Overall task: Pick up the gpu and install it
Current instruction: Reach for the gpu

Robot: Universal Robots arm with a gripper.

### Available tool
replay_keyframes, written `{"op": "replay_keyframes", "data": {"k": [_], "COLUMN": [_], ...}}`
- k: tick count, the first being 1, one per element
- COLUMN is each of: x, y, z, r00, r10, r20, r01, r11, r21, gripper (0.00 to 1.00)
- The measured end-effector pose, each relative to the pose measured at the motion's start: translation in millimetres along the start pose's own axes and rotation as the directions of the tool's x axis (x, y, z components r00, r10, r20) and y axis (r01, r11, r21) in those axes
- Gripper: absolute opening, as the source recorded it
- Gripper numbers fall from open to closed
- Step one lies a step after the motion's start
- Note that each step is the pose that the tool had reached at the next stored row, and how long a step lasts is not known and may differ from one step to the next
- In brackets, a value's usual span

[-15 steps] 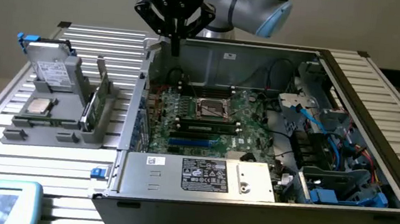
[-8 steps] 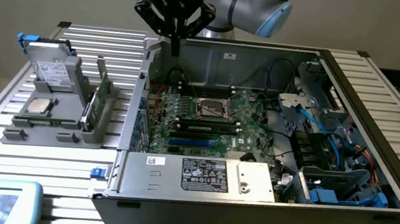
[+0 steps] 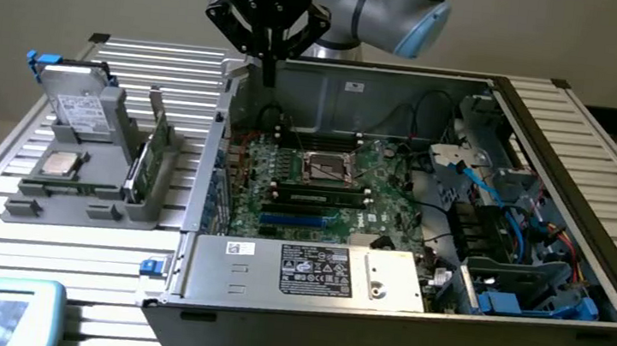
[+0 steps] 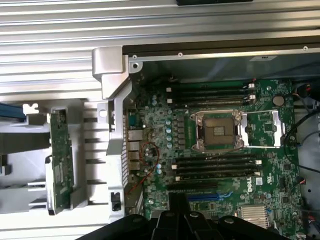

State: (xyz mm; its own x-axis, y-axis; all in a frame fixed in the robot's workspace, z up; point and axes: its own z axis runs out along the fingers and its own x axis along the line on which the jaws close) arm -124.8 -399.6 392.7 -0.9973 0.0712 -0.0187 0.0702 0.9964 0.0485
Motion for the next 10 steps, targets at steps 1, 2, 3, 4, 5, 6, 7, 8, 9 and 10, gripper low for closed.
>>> {"op": "replay_keyframes", "data": {"k": [1,2,3,4,5,6,7,8,9,10], "x": [1.9,3.8,6.2,8.5,11.4,14.6,18.1,21.6,25.2,29.0], "y": [-0.7,-1.4,-2.0,-2.7,-3.5,-4.2,-5.0,-5.7,-6.5,-7.4], "z": [0.0,0.0,0.0,-0.1,-0.2,-0.2,-0.2,-0.2,-0.3,-0.4], "r00": [1.0000,1.0000,1.0000,1.0000,1.0000,1.0000,1.0000,1.0000,1.0000,1.0000], "r10": [0.000,0.000,0.000,0.000,0.000,0.000,0.000,0.000,0.000,0.000], "r20": [0.0001,-0.0002,-0.0005,-0.0009,-0.0012,-0.0013,-0.0013,-0.0014,-0.0018,-0.0024], "r01": [0.000,0.000,0.000,0.000,0.000,0.000,0.000,0.000,0.000,0.000], "r11": [1.0000,1.0000,1.0000,1.0000,1.0000,1.0000,1.0000,1.0000,1.0000,1.0000], "r21": [-0.0002,-0.0002,-0.0002,-0.0002,-0.0001,-0.0001,-0.0002,-0.0002,-0.0001,-0.0001], "gripper": [0.11,0.11,0.11,0.11,0.11,0.11,0.11,0.11,0.11,0.11]}}
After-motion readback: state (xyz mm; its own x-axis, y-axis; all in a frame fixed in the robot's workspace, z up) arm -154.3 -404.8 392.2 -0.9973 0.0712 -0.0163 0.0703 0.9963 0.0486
